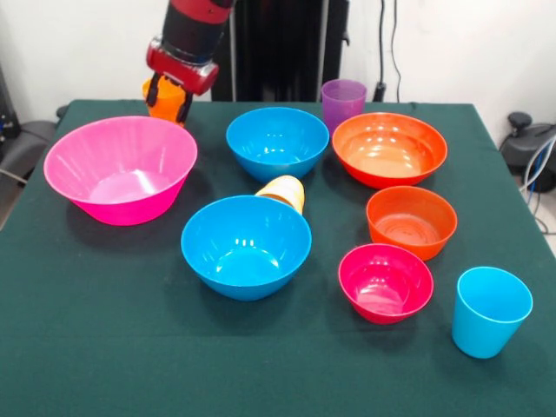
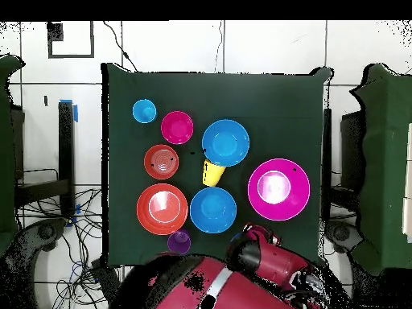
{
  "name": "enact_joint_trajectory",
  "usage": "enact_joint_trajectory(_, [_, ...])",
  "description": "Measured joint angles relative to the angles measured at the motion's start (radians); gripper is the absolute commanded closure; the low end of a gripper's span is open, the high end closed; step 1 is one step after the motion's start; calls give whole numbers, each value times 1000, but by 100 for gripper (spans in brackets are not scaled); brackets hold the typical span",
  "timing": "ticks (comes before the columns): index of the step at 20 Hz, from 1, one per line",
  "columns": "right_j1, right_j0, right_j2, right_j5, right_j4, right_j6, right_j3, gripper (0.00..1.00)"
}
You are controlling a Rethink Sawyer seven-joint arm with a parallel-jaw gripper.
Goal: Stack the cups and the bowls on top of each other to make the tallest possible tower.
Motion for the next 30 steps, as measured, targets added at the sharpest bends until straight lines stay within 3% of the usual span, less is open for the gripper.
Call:
enact_joint_trajectory(4, [-57, 65, -33, 3, 4, 0, 2, 0])
enact_joint_trajectory(9, [-111, 99, -62, 28, 11, 0, 1, 0])
enact_joint_trajectory(12, [-153, 126, -96, 84, 18, 0, -5, 0])
enact_joint_trajectory(20, [-180, 132, -129, 177, 45, 0, -5, 0])
enact_joint_trajectory(30, [-164, 111, -131, 136, 85, 81, 76, 0])
